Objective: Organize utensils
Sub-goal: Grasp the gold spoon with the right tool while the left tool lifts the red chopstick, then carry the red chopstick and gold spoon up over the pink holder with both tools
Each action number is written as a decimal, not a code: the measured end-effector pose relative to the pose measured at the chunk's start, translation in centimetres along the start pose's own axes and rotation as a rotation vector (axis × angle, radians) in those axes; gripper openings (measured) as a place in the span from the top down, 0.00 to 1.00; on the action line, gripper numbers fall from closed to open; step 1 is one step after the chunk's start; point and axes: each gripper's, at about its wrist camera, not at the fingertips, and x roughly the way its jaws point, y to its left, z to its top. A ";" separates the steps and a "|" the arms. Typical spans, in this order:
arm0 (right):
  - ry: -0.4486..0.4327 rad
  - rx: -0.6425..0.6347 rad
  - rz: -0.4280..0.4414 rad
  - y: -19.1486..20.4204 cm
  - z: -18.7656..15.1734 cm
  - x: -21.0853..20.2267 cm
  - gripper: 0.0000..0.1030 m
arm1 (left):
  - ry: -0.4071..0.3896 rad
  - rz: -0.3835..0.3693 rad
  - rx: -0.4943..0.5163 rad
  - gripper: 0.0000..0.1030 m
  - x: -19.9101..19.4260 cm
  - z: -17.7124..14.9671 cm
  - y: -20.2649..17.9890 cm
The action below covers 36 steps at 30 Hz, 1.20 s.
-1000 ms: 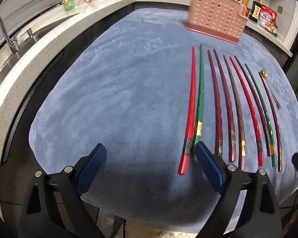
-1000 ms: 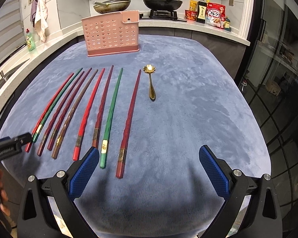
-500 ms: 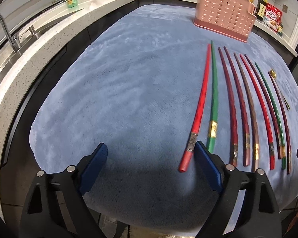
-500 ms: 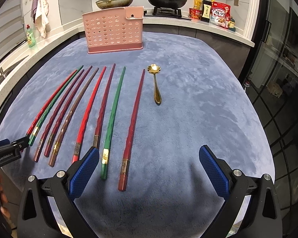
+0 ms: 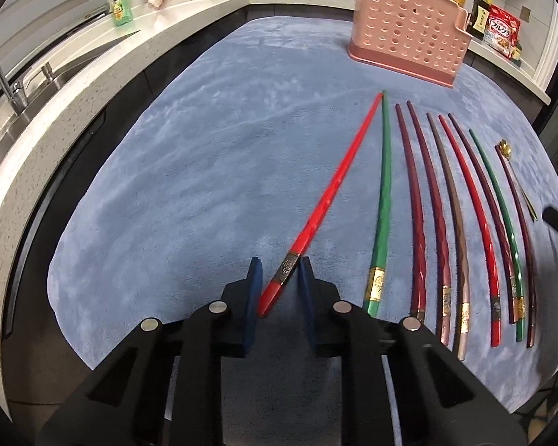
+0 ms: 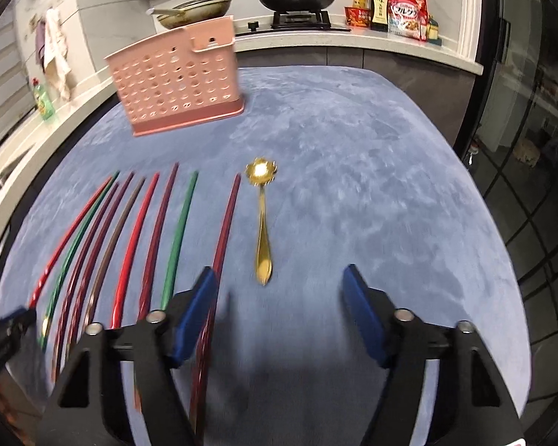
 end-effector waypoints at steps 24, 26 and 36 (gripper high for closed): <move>0.025 0.052 0.092 -0.7 -0.2 1.7 0.99 | -0.004 -0.013 -0.016 0.84 -0.3 -0.1 -0.2; 0.010 0.040 0.088 -0.7 -0.3 0.5 0.99 | -0.008 -0.027 -0.017 0.85 -0.8 -0.1 -0.1; -0.089 0.033 0.094 -1.7 1.4 -5.6 0.99 | -0.088 -0.078 -0.031 0.92 -5.2 1.2 0.4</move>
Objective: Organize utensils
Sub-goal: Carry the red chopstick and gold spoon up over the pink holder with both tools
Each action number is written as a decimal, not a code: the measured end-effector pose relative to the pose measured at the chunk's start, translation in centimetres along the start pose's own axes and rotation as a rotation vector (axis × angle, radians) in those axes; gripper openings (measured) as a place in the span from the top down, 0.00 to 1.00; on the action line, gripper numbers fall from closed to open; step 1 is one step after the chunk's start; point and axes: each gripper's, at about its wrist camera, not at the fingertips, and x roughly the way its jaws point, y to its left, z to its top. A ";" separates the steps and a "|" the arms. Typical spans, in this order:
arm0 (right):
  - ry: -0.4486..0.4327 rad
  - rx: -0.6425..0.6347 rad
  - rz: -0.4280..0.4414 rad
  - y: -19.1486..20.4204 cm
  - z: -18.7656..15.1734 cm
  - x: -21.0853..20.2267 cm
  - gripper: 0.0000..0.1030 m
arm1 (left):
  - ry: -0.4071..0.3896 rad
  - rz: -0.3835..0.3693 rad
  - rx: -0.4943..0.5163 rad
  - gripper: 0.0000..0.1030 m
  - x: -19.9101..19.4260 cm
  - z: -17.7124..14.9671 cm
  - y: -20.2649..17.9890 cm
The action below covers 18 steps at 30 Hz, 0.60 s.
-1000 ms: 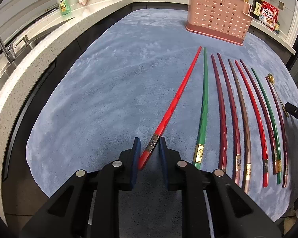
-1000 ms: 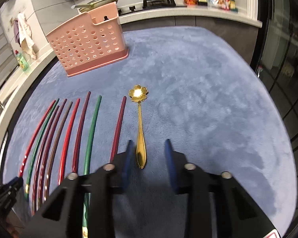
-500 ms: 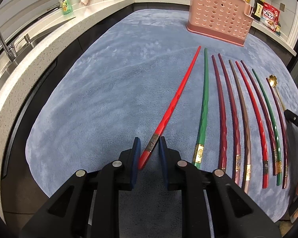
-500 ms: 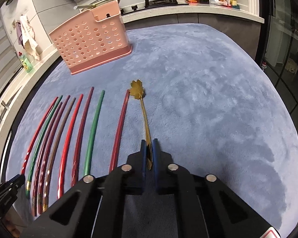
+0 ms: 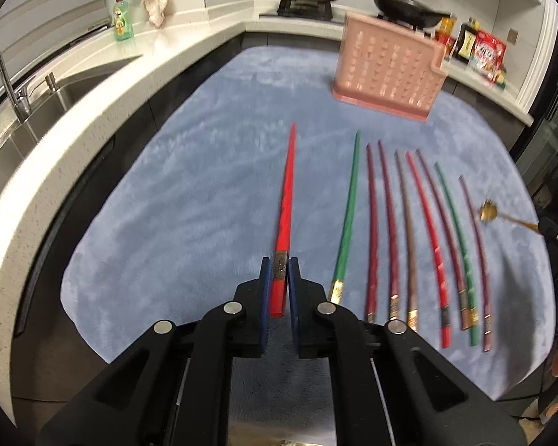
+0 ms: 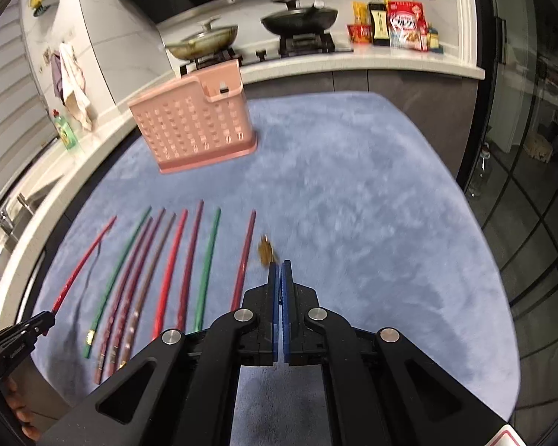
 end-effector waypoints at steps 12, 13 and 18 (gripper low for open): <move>-0.105 -0.037 0.040 1.5 3.9 -3.4 0.98 | -0.159 -0.039 0.010 0.93 -5.8 6.0 0.2; -0.112 -0.046 0.043 1.7 4.5 -3.4 0.98 | -0.175 -0.036 0.014 0.93 -6.1 6.8 0.1; -0.110 -0.051 0.072 2.1 6.8 -2.6 0.99 | -0.235 -0.030 0.017 0.93 -6.5 10.7 -0.1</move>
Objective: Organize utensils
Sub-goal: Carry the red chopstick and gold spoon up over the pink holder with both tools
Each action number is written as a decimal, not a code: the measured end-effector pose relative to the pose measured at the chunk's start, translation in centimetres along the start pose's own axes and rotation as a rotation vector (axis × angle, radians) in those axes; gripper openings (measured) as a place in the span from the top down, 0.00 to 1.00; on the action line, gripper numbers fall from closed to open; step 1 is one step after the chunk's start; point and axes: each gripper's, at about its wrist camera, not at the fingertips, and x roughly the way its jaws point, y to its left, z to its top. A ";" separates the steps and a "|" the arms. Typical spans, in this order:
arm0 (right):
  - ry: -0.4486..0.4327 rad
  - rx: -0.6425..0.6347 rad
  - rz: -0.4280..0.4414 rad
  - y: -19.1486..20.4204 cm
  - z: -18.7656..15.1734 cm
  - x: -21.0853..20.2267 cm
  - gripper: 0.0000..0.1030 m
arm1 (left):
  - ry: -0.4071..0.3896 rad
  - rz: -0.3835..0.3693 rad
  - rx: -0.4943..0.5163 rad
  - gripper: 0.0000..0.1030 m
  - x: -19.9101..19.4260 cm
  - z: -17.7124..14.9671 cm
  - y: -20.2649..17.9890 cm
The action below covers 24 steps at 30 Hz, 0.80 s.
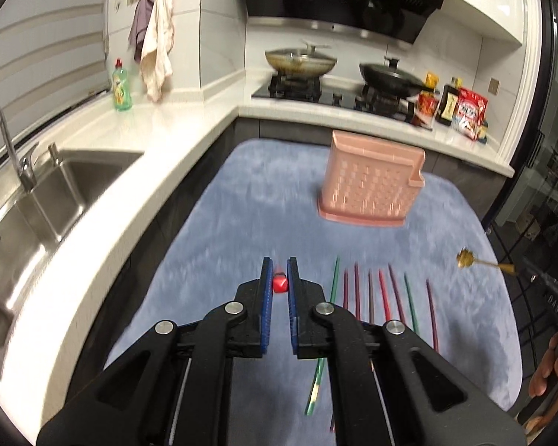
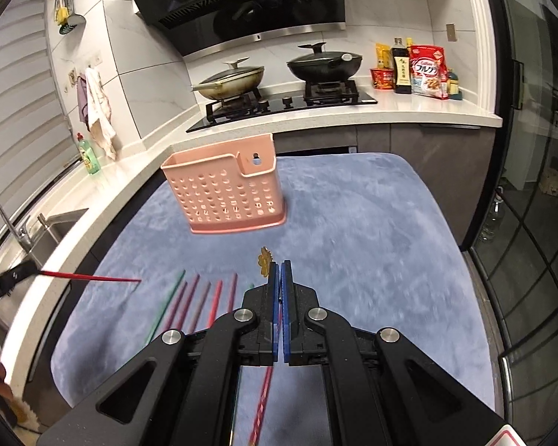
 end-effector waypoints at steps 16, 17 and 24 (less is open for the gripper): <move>-0.029 -0.043 0.014 1.3 11.6 7.2 0.99 | -0.221 0.012 0.021 0.93 1.2 13.4 -2.6; -0.028 -0.050 0.010 1.5 12.2 7.8 0.99 | -0.241 0.004 0.021 0.93 1.1 14.5 -3.0; 0.042 -0.066 0.013 2.2 14.8 12.2 0.99 | -0.373 -0.051 0.000 0.93 0.5 20.9 -5.5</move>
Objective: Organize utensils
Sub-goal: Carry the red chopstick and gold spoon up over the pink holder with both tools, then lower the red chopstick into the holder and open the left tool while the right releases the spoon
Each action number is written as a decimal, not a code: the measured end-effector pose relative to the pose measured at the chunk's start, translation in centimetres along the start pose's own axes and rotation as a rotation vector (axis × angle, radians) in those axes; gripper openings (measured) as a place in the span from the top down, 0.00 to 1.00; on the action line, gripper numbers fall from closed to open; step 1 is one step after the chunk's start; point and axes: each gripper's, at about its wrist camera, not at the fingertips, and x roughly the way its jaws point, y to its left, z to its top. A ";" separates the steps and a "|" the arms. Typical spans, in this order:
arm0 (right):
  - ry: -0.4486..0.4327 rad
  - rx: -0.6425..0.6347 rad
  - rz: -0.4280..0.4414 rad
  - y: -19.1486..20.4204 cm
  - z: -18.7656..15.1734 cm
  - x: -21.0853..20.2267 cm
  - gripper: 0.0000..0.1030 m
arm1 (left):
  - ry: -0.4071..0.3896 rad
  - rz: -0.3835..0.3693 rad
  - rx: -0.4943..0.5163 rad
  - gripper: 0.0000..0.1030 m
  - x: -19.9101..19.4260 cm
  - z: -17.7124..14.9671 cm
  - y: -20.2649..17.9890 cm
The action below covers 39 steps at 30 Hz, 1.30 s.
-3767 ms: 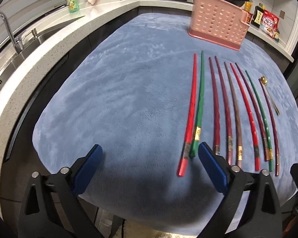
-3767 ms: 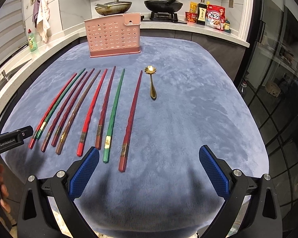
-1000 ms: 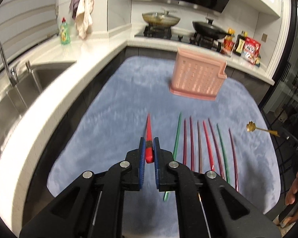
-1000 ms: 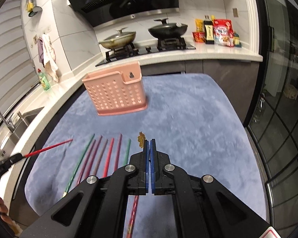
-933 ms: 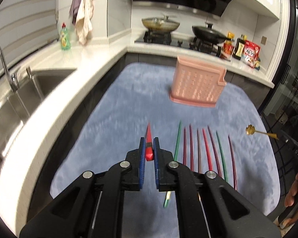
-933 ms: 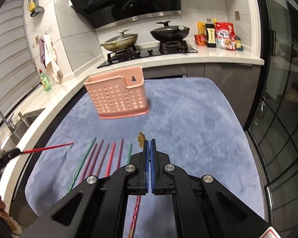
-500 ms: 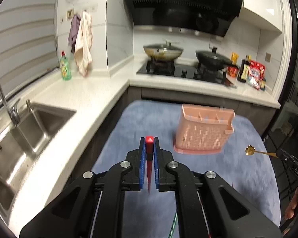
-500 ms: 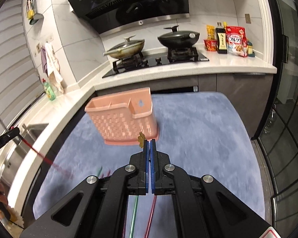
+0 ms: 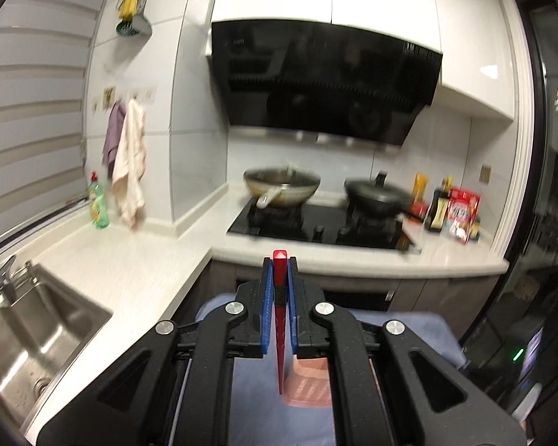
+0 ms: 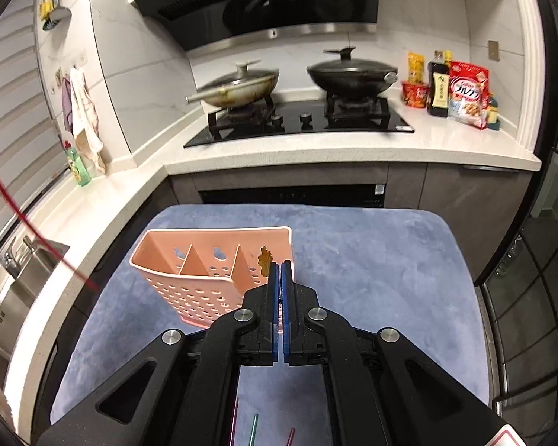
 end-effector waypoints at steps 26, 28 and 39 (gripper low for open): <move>-0.015 0.036 0.022 -0.5 0.1 1.9 0.80 | 0.149 0.022 -0.028 0.62 10.3 -4.4 -0.4; -0.044 0.038 0.027 -0.4 0.0 0.1 0.75 | 0.129 0.028 -0.027 0.53 9.0 -4.6 0.0; -0.118 0.029 0.018 0.2 -4.7 -8.1 0.60 | 0.184 0.060 0.035 0.53 2.5 -8.8 1.0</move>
